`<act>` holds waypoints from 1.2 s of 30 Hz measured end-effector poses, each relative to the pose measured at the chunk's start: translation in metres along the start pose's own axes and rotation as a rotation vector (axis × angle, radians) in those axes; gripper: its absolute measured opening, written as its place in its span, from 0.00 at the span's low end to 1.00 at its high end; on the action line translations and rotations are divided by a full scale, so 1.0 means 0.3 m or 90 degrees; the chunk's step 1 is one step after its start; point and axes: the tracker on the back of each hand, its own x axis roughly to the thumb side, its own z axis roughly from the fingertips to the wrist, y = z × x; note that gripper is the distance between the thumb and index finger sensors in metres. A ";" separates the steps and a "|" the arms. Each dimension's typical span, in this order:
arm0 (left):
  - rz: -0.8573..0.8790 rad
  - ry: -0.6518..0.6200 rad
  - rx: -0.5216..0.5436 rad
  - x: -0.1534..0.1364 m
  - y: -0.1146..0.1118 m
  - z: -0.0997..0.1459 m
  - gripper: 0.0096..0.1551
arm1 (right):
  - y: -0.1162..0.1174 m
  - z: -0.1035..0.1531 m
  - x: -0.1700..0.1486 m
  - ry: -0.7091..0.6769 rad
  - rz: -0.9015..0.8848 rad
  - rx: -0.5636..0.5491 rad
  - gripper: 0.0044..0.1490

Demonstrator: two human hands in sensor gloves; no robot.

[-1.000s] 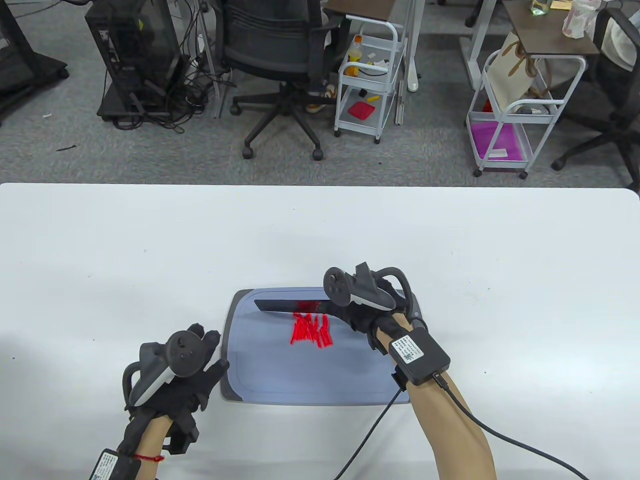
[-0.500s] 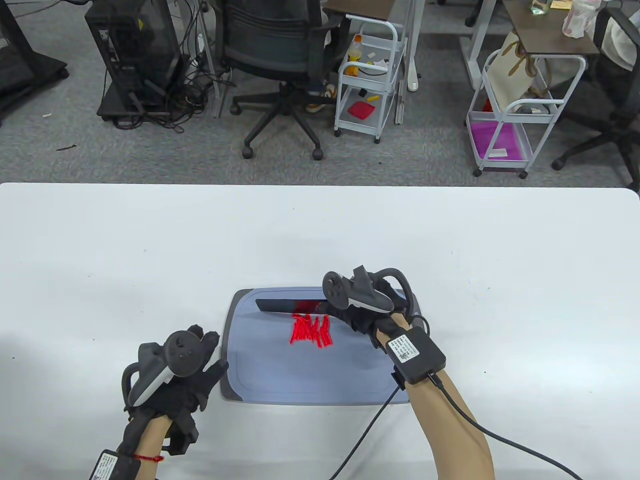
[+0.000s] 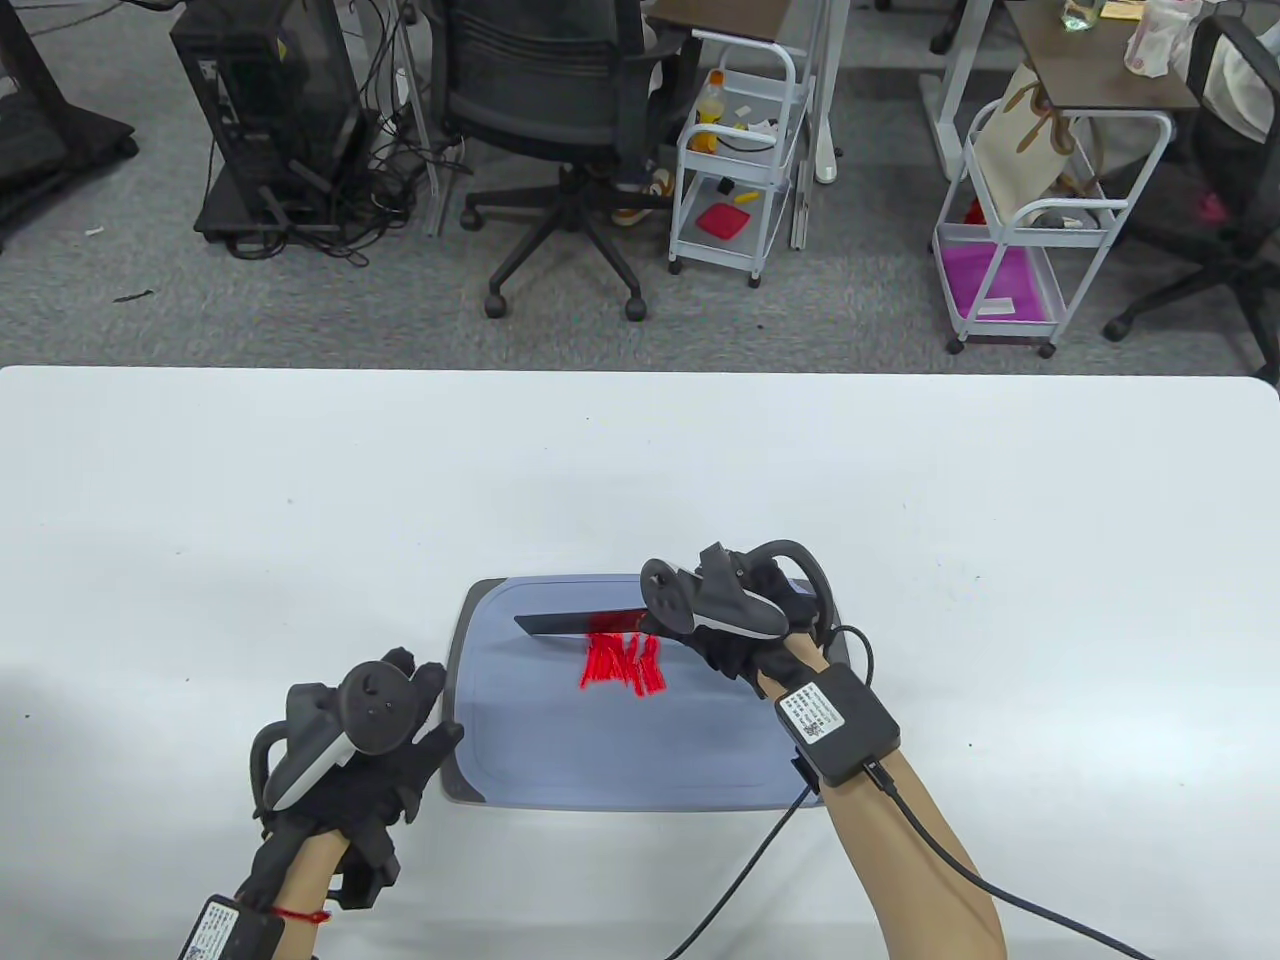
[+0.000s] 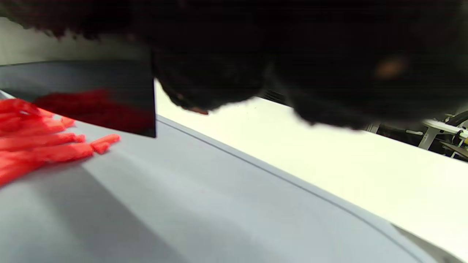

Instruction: Chop plasticine discs into granules with repetitive downward strikes

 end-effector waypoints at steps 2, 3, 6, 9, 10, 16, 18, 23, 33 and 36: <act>-0.001 0.000 -0.002 0.002 -0.002 -0.001 0.42 | 0.034 -0.005 0.003 -0.002 -0.009 0.009 0.46; -0.002 0.001 -0.003 0.003 -0.003 -0.001 0.42 | 0.057 -0.006 0.001 0.003 -0.029 0.028 0.46; 0.004 -0.003 -0.004 0.008 -0.003 -0.002 0.42 | 0.113 0.010 -0.021 0.040 -0.118 -0.011 0.46; 0.003 -0.002 -0.006 0.009 -0.006 -0.002 0.42 | 0.104 0.019 -0.002 0.023 -0.076 -0.033 0.46; 0.002 -0.001 -0.007 0.009 -0.008 -0.001 0.42 | 0.099 0.014 0.001 0.032 -0.077 -0.014 0.46; -0.022 0.006 -0.010 0.000 -0.012 0.004 0.42 | -0.011 0.013 -0.001 0.039 0.029 0.048 0.47; -0.017 0.004 0.000 -0.002 -0.007 0.007 0.42 | -0.037 0.015 0.000 0.047 0.019 0.058 0.48; -0.016 -0.005 -0.007 0.005 -0.010 0.006 0.42 | -0.089 0.023 0.029 0.020 0.046 0.027 0.49; -0.018 -0.010 -0.006 0.015 -0.013 0.004 0.42 | -0.006 0.009 0.039 0.004 0.030 -0.004 0.47; -0.022 -0.012 -0.012 0.021 -0.017 0.001 0.42 | 0.070 -0.004 0.028 0.021 -0.041 0.034 0.48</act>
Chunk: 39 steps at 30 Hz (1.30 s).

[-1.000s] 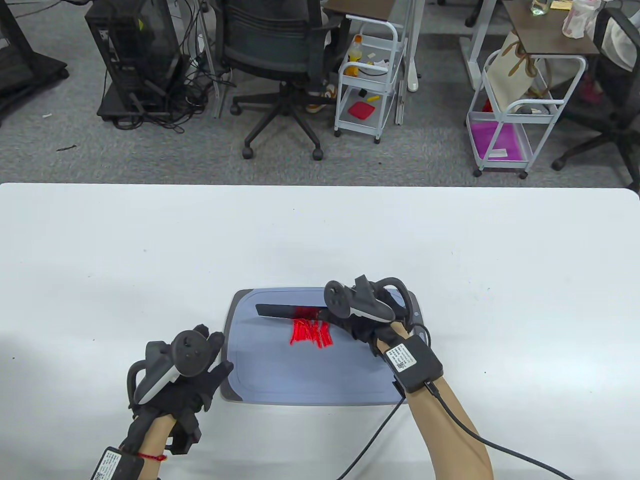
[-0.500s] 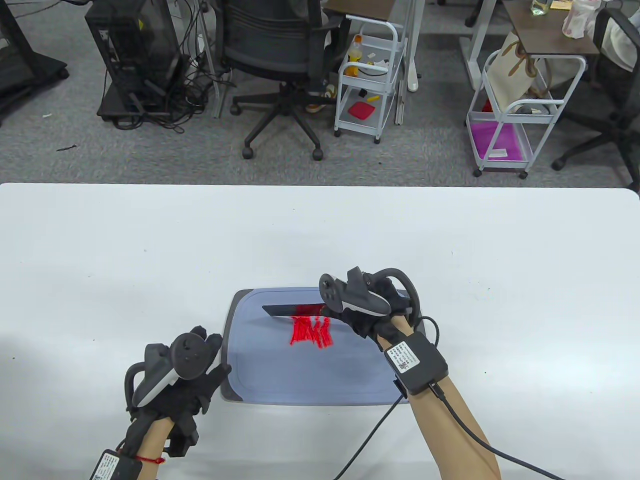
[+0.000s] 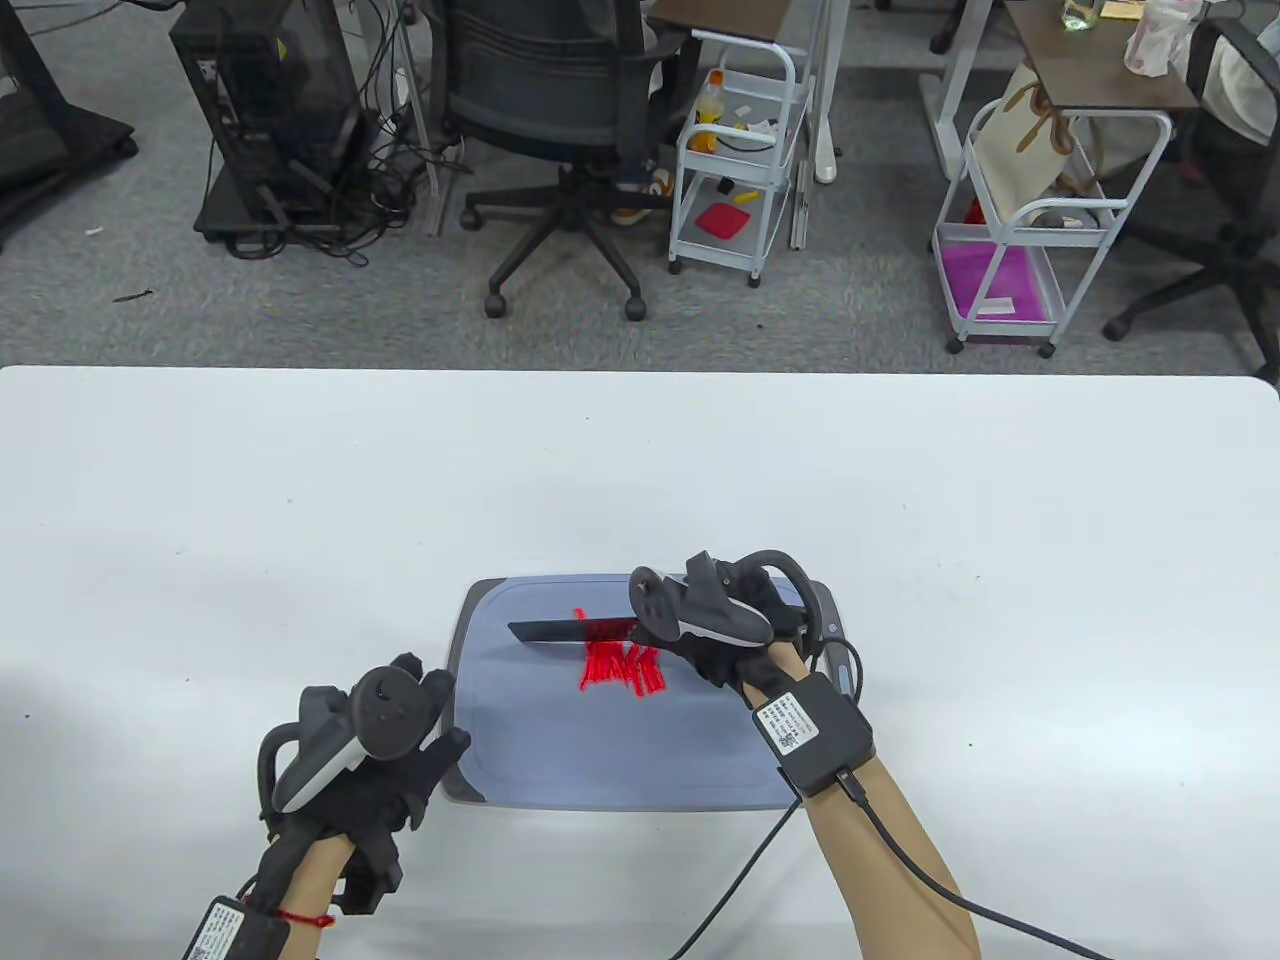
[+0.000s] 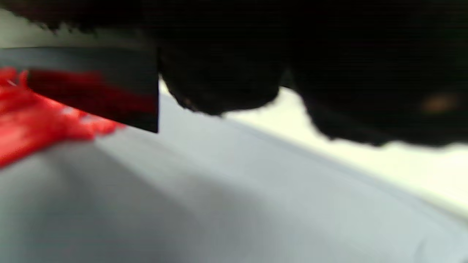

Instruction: Chop plasticine discs into granules with repetitive downward strikes

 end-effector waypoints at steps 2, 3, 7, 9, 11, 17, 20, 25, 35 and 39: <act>0.004 0.001 0.002 -0.001 0.007 -0.001 0.42 | 0.027 -0.004 -0.016 0.027 -0.063 -0.021 0.49; 0.010 0.001 0.006 -0.002 0.009 -0.001 0.42 | 0.027 -0.005 -0.013 0.026 -0.054 -0.023 0.50; 0.002 0.002 0.005 -0.009 0.004 0.004 0.43 | 0.007 0.003 0.014 0.008 -0.017 -0.024 0.50; 0.001 0.004 0.002 -0.015 0.002 0.006 0.42 | -0.023 0.005 0.014 0.006 0.025 -0.015 0.50; 0.011 0.009 0.004 -0.020 0.007 0.002 0.42 | -0.060 0.015 0.005 0.005 0.055 -0.015 0.50; 0.007 0.002 0.002 -0.013 0.007 0.000 0.42 | -0.135 0.049 0.005 -0.001 0.093 -0.036 0.51; 0.006 0.001 0.002 -0.011 0.007 0.001 0.43 | -0.122 0.053 0.011 -0.001 0.107 -0.031 0.51; 0.012 0.002 0.001 -0.012 0.009 0.000 0.42 | -0.069 0.041 0.008 0.000 0.055 -0.017 0.50; 0.007 0.005 -0.006 -0.013 0.007 0.002 0.42 | 0.005 0.033 0.032 -0.008 0.004 -0.037 0.49; 0.010 0.006 -0.009 -0.013 0.008 0.004 0.42 | -0.055 0.041 0.008 -0.005 0.054 -0.013 0.50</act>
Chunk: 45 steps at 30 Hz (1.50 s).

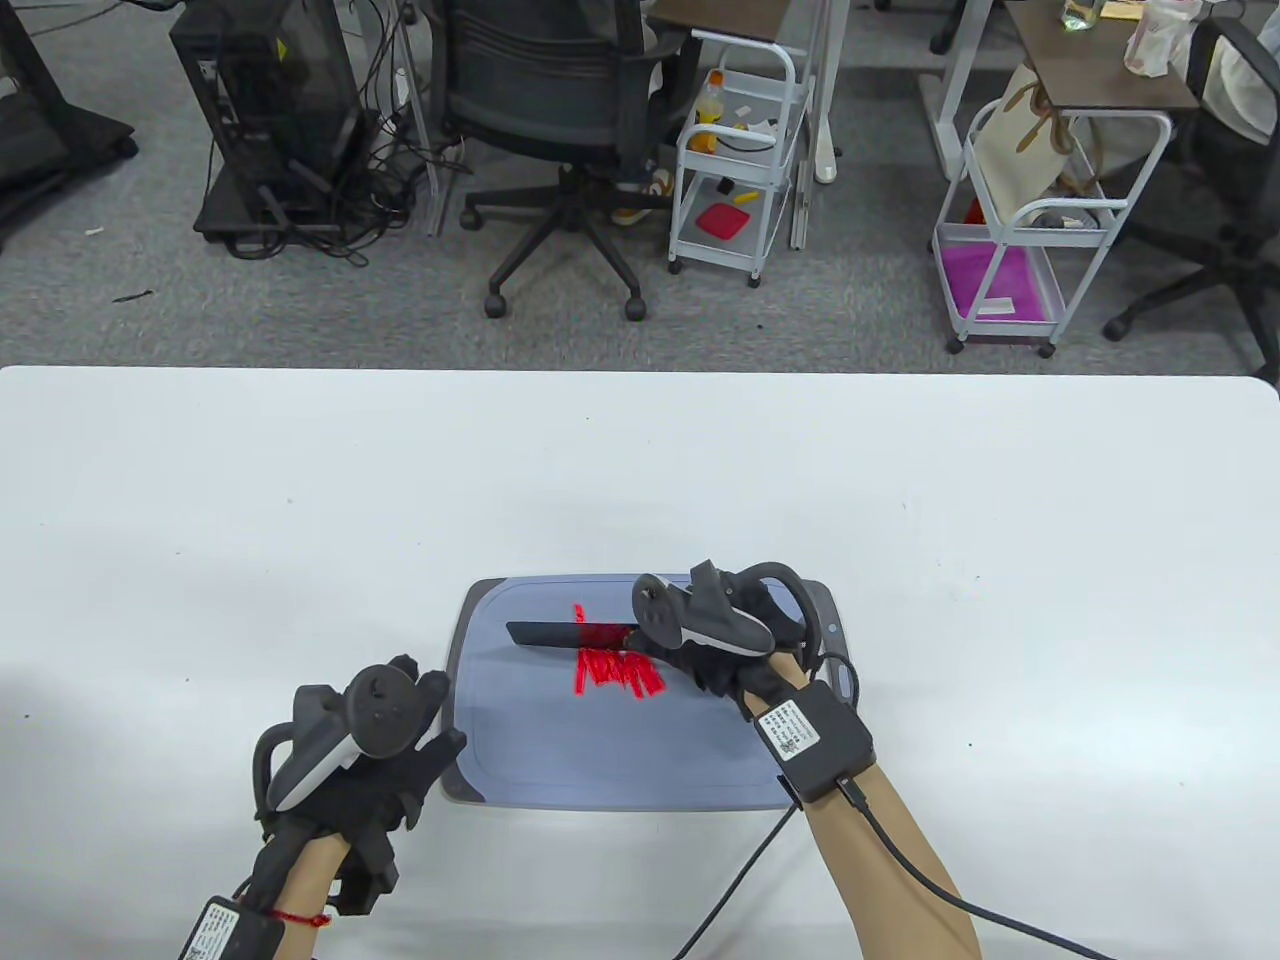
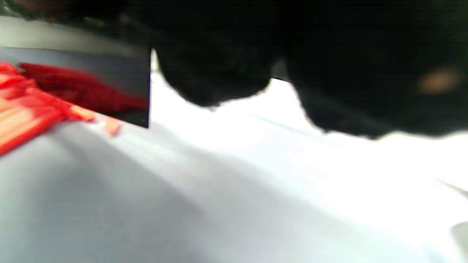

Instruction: Chop plasticine discs into granules with repetitive downward strikes

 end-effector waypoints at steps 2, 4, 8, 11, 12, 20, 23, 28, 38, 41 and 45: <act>0.000 -0.001 0.002 0.000 0.001 0.000 0.42 | -0.042 0.010 -0.003 -0.006 0.042 -0.022 0.50; 0.002 -0.001 0.004 -0.001 0.000 -0.001 0.42 | -0.074 0.019 -0.006 0.001 0.057 -0.018 0.51; -0.002 0.002 0.004 -0.001 0.003 -0.002 0.42 | -0.082 0.033 0.005 -0.013 0.015 -0.026 0.51; -0.003 0.003 0.001 -0.001 0.002 -0.002 0.42 | -0.059 0.028 0.013 -0.014 0.045 -0.030 0.51; -0.005 0.003 0.001 -0.001 0.002 0.000 0.42 | -0.042 0.023 0.016 -0.006 0.014 -0.004 0.51; -0.004 0.000 -0.010 0.010 -0.007 -0.007 0.42 | 0.078 0.014 0.013 0.008 -0.079 -0.050 0.51; -0.002 -0.004 -0.009 0.015 -0.009 -0.005 0.42 | 0.073 0.018 0.049 0.008 -0.070 -0.078 0.51; -0.007 -0.002 -0.014 0.009 -0.014 -0.001 0.42 | 0.027 0.009 0.038 0.004 -0.016 -0.015 0.51; 0.007 0.002 -0.001 -0.004 0.007 -0.001 0.42 | -0.058 0.049 0.021 -0.005 -0.013 -0.040 0.51; 0.006 0.003 0.000 -0.008 0.008 0.002 0.43 | -0.030 0.048 0.027 -0.004 0.008 -0.033 0.52; 0.006 0.009 0.017 -0.010 0.034 0.015 0.43 | 0.011 0.035 0.024 -0.005 -0.022 -0.016 0.51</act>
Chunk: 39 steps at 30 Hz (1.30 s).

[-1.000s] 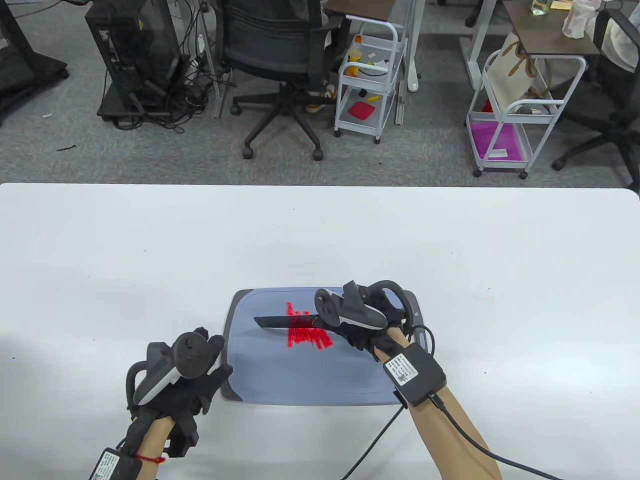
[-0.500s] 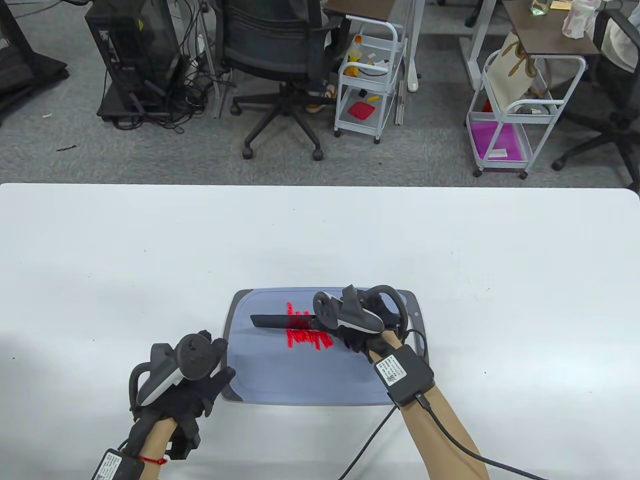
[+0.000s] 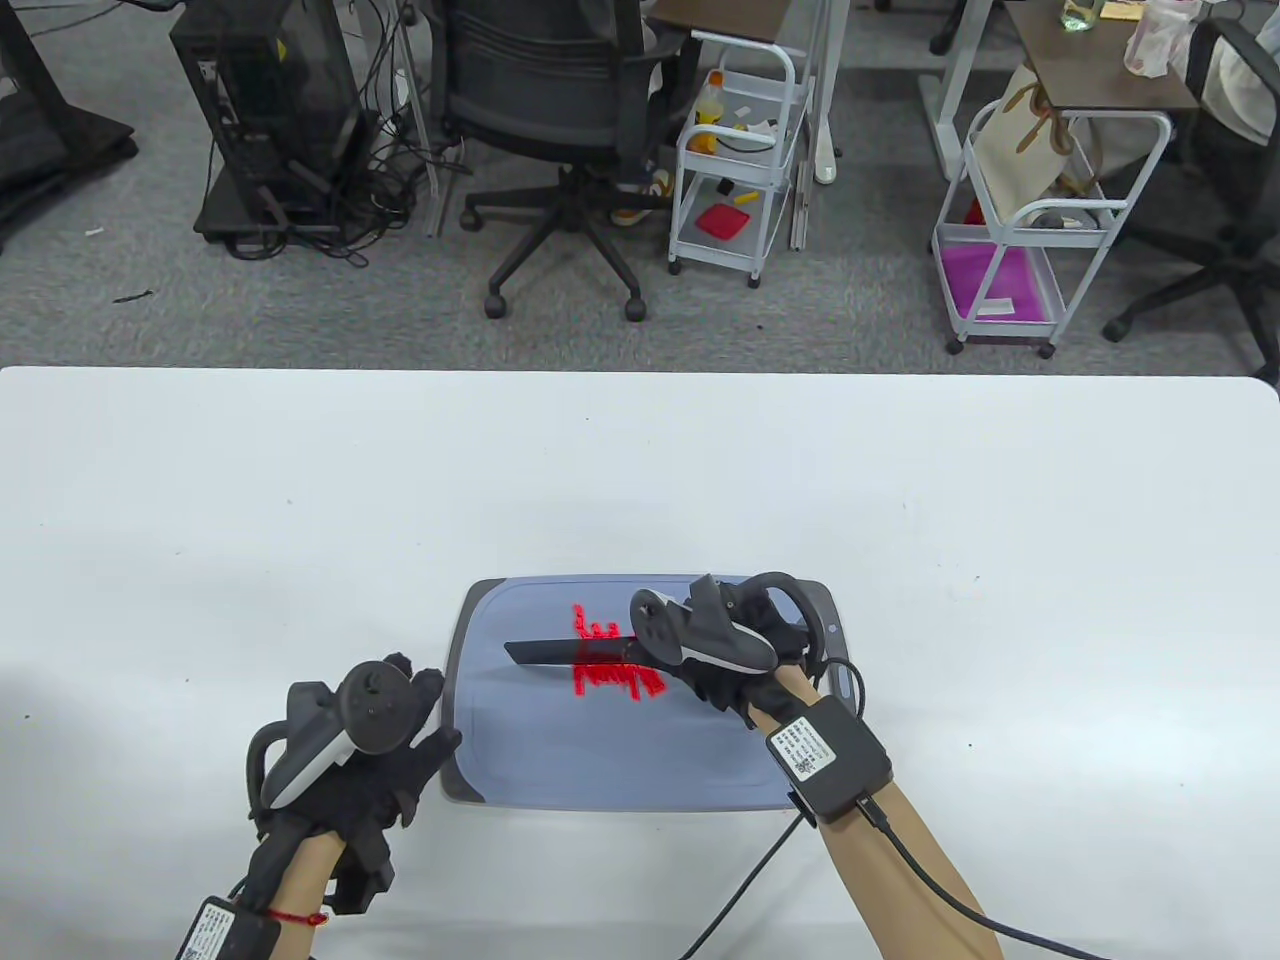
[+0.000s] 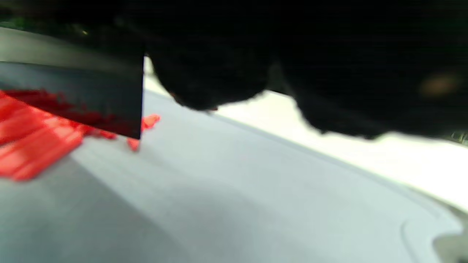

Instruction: Chop plasticine discs into granules with repetitive downward strikes

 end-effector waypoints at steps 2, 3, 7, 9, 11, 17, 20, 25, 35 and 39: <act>0.016 -0.007 0.021 -0.001 0.014 0.011 0.43 | 0.033 -0.008 0.000 -0.002 -0.014 -0.018 0.51; 0.023 -0.010 0.022 -0.001 0.016 0.014 0.43 | 0.048 -0.009 -0.004 0.003 -0.032 -0.021 0.51; 0.016 -0.001 0.008 -0.004 0.003 0.003 0.42 | 0.061 -0.005 0.001 -0.001 -0.042 -0.058 0.51; 0.007 0.004 0.003 -0.006 -0.003 0.002 0.43 | 0.060 0.003 0.004 -0.004 -0.038 -0.069 0.51; 0.004 0.003 0.000 -0.008 -0.008 0.000 0.42 | 0.047 0.007 0.011 -0.008 -0.008 -0.053 0.50; 0.005 0.001 -0.003 -0.008 -0.007 -0.001 0.42 | -0.002 0.026 -0.032 0.010 0.029 -0.017 0.50; 0.005 -0.001 -0.004 -0.006 -0.007 -0.005 0.43 | -0.041 0.036 -0.020 -0.002 0.058 -0.047 0.50; -0.001 -0.005 -0.006 0.001 -0.010 -0.003 0.43 | -0.066 0.041 -0.001 0.006 0.062 -0.032 0.50; -0.001 -0.005 -0.015 0.011 -0.016 -0.008 0.43 | 0.019 0.062 -0.010 0.033 -0.004 -0.001 0.49; 0.006 -0.009 -0.030 0.020 -0.029 -0.015 0.43 | 0.061 0.049 -0.013 0.027 -0.040 -0.022 0.49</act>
